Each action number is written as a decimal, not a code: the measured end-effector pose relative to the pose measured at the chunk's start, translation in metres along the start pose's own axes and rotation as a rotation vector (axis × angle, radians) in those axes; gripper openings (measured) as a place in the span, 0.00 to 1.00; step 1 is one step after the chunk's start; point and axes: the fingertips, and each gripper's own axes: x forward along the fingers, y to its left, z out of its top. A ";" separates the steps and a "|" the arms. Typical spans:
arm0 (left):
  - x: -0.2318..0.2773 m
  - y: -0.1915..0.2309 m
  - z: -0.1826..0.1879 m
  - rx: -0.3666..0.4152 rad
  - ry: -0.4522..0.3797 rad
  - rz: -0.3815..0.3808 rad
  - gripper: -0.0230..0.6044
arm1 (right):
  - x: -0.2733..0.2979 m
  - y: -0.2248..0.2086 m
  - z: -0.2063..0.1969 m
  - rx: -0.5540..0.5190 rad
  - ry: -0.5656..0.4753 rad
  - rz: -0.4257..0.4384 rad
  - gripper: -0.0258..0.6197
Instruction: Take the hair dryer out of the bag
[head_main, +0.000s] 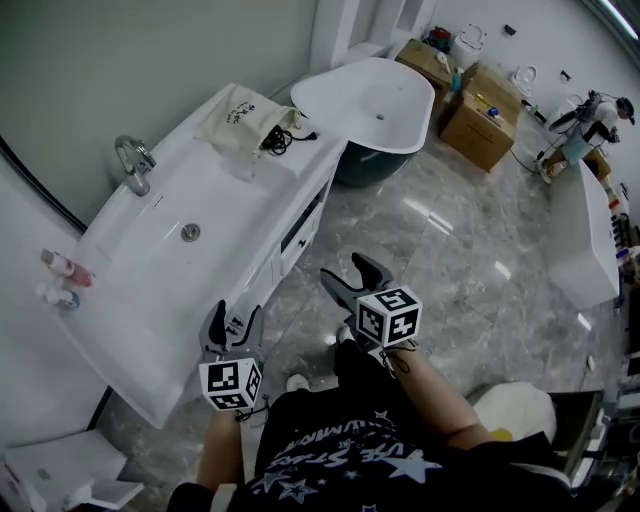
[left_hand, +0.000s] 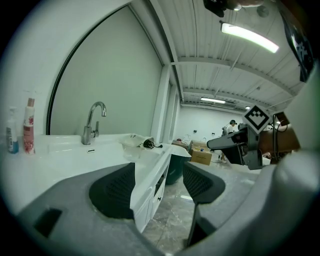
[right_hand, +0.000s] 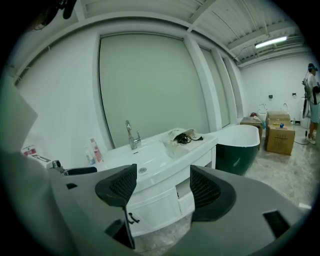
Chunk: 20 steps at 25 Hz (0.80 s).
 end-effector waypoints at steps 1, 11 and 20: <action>0.004 0.003 0.002 0.001 -0.001 0.003 0.52 | 0.006 -0.003 0.005 0.000 -0.006 -0.001 0.53; 0.054 0.047 0.016 0.013 0.002 0.114 0.52 | 0.100 -0.034 0.054 -0.033 -0.028 0.098 0.53; 0.164 0.073 0.049 0.003 0.039 0.268 0.52 | 0.230 -0.097 0.114 -0.050 0.027 0.247 0.52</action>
